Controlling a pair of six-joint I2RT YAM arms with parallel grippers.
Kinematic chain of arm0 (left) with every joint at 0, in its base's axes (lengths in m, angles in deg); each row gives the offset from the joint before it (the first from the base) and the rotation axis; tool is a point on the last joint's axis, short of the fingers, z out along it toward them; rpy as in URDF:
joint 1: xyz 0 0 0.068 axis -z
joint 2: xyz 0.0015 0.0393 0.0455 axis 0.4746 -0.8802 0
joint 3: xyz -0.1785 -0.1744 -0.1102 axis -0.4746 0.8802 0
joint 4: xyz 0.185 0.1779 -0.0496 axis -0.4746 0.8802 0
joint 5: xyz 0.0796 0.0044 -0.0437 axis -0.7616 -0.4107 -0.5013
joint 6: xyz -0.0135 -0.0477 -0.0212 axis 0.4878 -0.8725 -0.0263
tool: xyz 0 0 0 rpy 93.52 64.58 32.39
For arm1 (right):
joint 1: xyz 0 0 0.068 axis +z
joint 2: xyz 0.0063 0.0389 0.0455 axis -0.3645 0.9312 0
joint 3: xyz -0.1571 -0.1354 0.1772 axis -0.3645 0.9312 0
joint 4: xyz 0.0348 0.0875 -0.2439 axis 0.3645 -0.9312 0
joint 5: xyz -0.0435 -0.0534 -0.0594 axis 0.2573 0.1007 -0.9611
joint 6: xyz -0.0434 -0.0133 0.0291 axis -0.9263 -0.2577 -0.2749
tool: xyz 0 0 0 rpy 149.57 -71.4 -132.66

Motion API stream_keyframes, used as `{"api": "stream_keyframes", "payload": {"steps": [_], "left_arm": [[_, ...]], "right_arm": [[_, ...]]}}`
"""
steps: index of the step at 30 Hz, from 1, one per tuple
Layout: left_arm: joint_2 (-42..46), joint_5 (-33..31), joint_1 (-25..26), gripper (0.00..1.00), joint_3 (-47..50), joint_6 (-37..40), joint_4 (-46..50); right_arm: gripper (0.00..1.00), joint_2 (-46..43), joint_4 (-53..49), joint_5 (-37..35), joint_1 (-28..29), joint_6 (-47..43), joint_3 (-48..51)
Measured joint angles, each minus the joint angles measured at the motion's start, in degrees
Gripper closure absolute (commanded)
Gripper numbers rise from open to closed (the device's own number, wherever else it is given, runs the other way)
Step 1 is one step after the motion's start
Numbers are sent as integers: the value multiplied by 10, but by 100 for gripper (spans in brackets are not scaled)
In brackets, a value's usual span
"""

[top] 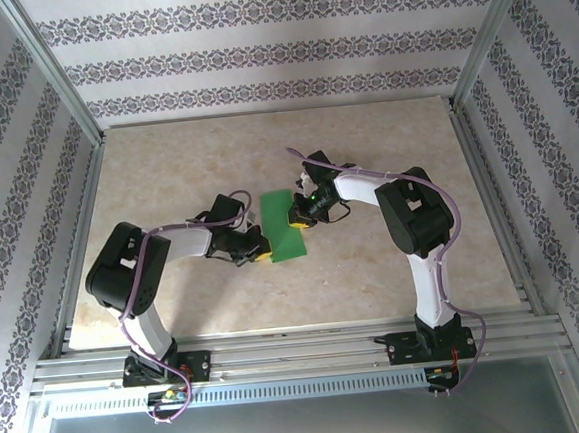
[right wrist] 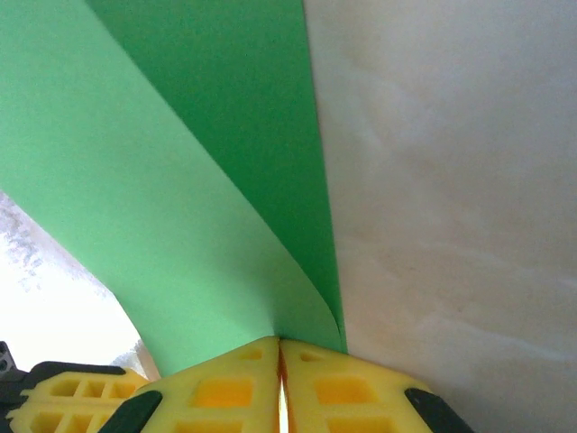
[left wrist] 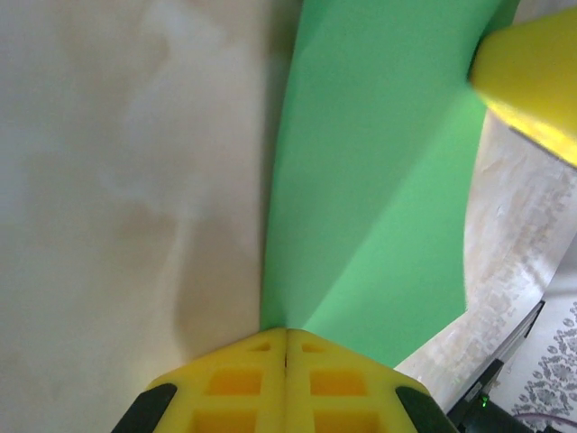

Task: Fold a paper plane with a square sheet of paper (pick it up from the middle)

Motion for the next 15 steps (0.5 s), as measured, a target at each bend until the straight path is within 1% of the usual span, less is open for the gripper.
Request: {"api": "stream_keyframes", "payload": {"steps": [6,11,15], "left_arm": [[21,5,7,100,6,4,28],[53,5,9,100,3,-14,17],[40,3,9,100,-13,-25,6]], "right_arm": [[87,0,0,0,0,0,0],[87,0,1,0,0,0,0],[87,1,1,2,0,0,0]]}}
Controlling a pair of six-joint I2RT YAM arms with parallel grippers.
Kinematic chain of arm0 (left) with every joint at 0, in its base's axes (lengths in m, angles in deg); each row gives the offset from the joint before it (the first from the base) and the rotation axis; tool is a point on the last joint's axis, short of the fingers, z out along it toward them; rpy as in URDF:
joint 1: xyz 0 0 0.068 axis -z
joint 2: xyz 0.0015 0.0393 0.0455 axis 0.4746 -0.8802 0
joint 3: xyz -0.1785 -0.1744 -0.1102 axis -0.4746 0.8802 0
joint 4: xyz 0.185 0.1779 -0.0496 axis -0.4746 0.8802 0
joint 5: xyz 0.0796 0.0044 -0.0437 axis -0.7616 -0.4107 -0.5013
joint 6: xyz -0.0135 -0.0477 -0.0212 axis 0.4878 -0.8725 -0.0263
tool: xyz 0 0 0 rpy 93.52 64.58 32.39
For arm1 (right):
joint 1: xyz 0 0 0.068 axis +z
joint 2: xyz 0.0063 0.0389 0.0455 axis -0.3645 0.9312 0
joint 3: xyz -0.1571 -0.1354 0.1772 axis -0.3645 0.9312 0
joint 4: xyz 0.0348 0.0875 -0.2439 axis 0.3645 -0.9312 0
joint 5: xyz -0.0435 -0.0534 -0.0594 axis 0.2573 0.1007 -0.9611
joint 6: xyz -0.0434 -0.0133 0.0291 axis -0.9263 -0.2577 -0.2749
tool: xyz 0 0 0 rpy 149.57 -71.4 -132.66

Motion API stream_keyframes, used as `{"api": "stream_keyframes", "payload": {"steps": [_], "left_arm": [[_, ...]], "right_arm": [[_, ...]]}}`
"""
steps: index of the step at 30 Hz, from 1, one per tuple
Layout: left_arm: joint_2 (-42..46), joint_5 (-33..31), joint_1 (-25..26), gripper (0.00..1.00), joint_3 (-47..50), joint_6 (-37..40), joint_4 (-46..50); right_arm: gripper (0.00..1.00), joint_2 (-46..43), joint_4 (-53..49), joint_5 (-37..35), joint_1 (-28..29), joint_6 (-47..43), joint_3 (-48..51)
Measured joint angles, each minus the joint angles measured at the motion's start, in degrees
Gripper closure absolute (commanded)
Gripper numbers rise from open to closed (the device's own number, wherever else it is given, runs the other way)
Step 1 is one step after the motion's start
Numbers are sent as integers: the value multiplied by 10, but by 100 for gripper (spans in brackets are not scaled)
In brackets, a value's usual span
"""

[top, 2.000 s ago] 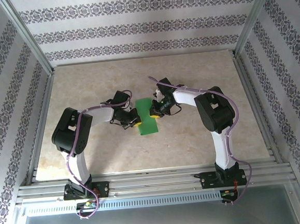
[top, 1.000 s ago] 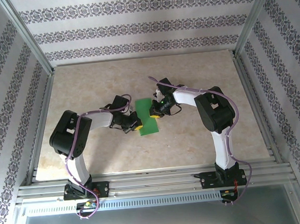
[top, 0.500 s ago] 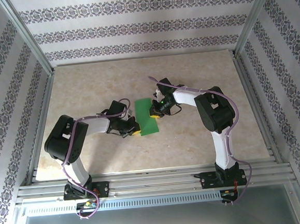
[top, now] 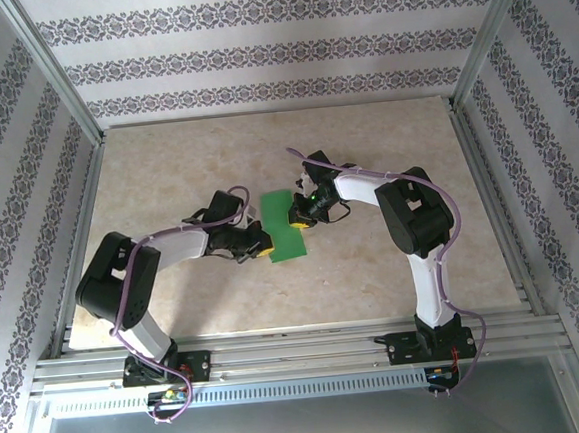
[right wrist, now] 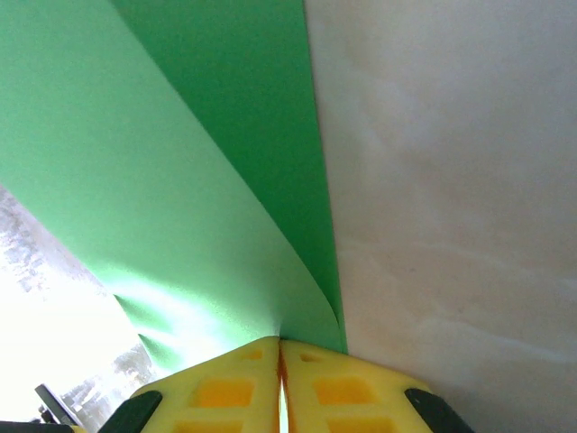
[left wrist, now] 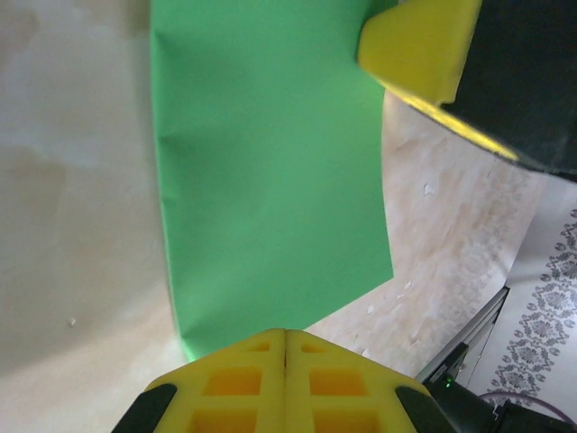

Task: Fold a paper plane with a square sheet of paper (pick it up from the middle)

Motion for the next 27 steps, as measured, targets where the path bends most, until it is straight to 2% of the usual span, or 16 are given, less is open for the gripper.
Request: {"api": "stream_keyframes", "payload": {"steps": [8,15,22,27], "left_arm": [[-58,-2,17,100,-13,-3,4],[-53,-4,19,100,-7,12,5],[-13,-6,20,100,4,39,64],[-4,-7,12,100,-24,39,68]], "right_arm": [[87,0,0,0,0,0,-1],[86,0,-1,0,0,0,-1],[87,1,0,0,0,0,-1],[87,1,0,0,0,0,-1]]}}
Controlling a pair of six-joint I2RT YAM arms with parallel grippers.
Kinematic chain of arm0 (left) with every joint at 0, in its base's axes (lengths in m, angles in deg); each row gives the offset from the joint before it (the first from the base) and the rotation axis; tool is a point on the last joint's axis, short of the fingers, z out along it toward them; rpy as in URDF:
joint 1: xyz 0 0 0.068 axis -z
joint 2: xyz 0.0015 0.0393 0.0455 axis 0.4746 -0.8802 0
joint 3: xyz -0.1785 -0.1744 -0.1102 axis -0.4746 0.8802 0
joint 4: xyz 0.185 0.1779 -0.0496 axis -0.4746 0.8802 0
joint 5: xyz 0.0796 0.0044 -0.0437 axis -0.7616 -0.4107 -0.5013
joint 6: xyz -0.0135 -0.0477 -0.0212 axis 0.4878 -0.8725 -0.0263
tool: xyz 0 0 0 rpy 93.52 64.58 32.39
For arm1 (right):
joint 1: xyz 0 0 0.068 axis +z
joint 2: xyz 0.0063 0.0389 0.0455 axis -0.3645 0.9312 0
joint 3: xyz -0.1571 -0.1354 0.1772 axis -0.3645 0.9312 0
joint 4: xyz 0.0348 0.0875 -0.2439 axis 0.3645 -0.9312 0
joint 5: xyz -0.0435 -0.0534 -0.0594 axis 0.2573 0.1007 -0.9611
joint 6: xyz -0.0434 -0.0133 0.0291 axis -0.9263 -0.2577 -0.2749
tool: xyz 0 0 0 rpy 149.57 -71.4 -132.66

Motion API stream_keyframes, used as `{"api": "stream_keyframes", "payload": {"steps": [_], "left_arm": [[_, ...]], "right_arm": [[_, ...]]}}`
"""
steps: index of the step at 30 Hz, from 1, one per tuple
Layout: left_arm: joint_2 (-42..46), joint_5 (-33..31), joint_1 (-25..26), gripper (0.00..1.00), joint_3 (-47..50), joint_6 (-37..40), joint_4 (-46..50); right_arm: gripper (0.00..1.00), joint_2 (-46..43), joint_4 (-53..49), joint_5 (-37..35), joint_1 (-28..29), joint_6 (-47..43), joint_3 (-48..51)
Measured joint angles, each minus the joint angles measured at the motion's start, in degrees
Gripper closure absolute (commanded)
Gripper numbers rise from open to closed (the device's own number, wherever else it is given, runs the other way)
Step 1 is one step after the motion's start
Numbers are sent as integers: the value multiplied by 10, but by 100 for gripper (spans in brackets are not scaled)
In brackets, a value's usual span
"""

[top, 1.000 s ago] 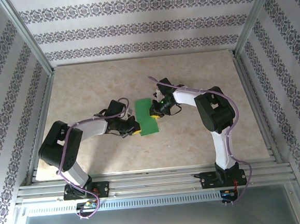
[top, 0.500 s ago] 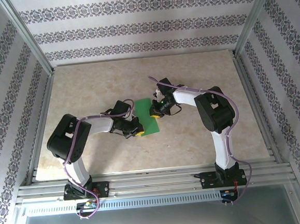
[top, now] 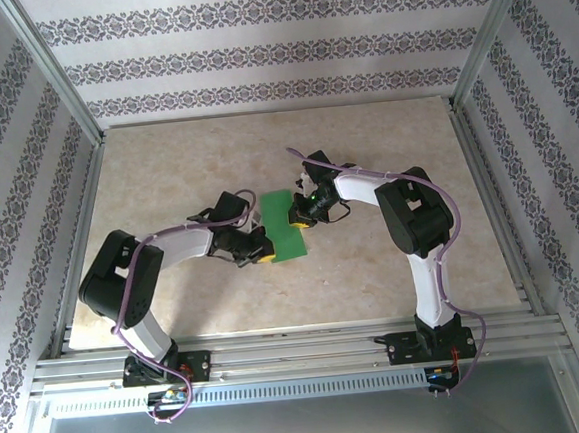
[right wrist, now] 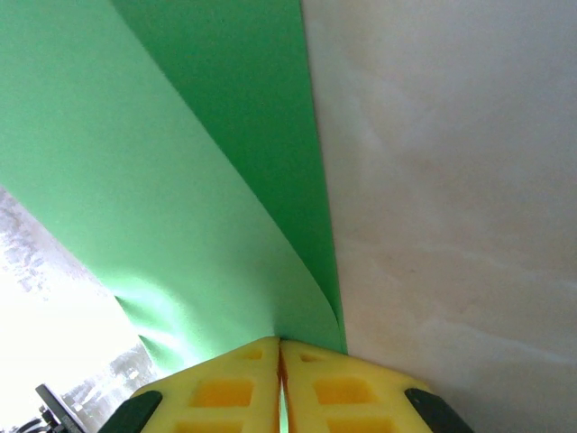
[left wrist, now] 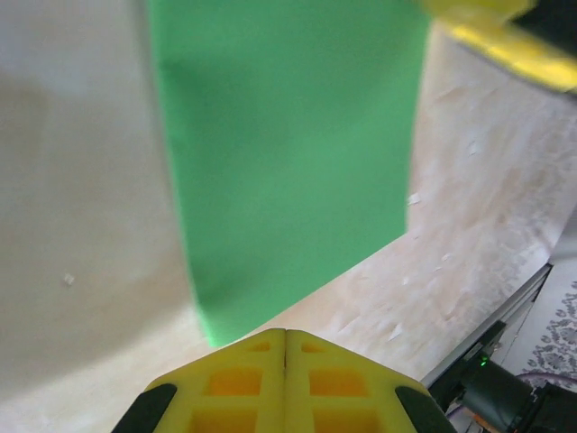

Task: Fold a paper plane with a square sheet of paper (pick it up from the middle)

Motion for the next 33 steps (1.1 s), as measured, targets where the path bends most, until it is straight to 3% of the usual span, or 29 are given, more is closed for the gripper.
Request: {"api": "stream_keyframes", "payload": {"steps": [10,18,33], "left_arm": [[-71,-18,-78,100,-113,28,-9],[-146,-5,-85,100,-139,43,-25],[-167,46,-109,100,-133,31,-103]], "right_arm": [[87,2,0,6,0,0,0],[87,2,0,6,0,0,0],[87,2,0,6,0,0,-1]]}}
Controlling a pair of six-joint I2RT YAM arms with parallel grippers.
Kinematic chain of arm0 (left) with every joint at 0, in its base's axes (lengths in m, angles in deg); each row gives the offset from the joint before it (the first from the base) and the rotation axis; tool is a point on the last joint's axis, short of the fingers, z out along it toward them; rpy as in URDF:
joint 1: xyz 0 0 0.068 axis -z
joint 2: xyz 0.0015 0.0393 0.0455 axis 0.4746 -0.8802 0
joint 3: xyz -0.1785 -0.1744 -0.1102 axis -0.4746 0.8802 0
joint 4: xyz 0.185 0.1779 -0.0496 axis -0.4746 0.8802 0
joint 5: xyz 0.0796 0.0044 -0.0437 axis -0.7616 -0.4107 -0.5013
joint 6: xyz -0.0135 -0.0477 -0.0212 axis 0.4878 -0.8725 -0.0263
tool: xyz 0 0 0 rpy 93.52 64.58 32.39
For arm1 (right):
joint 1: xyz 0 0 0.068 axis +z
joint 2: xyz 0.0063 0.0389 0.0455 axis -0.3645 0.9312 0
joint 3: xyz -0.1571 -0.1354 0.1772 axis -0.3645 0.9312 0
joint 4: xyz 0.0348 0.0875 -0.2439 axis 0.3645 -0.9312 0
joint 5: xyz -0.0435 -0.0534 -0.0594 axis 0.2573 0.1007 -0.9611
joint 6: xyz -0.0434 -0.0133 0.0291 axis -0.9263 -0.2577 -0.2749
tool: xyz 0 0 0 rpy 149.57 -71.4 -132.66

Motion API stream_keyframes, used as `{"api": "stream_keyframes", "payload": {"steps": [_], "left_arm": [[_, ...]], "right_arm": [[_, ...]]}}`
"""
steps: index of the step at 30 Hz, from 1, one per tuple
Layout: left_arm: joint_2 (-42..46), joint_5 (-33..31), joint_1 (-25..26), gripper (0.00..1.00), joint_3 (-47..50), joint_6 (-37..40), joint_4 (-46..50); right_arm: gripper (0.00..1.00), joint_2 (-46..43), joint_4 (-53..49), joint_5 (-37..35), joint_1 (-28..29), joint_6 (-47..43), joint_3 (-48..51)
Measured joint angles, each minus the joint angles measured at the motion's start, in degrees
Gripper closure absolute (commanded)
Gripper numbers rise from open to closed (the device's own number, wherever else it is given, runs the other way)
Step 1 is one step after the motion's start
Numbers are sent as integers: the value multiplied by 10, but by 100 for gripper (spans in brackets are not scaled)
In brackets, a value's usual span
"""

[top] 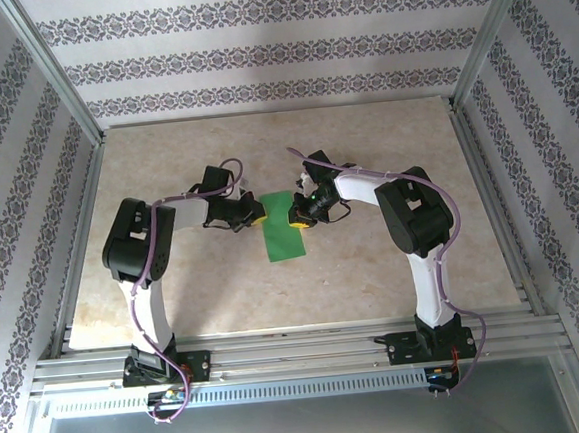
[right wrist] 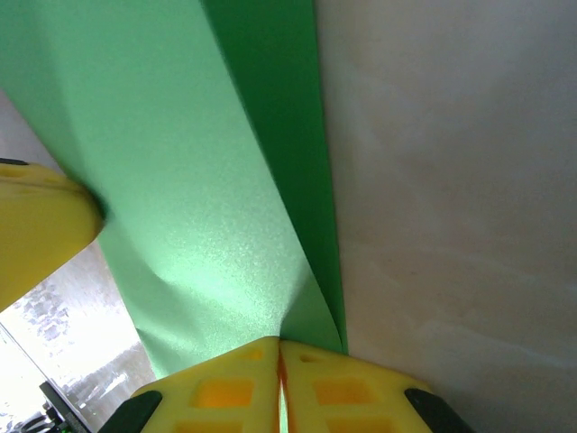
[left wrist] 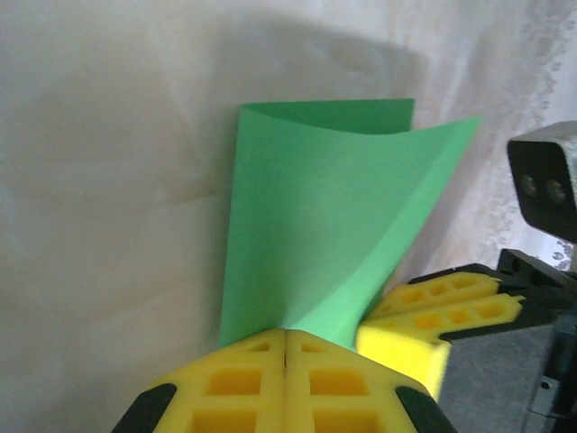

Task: Fold a paper plane with a square sheet of paper (pick it up from the middle)

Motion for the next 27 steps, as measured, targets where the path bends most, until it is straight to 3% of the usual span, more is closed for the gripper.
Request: {"api": "stream_keyframes", "payload": {"steps": [13,27], "left_arm": [[2,1,6,100,-14,0,-9],[-9,-40,5,100,-4,-19,11]], "right_arm": [[87,1,0,0,0,0,0],[86,1,0,0,0,0,0]]}}
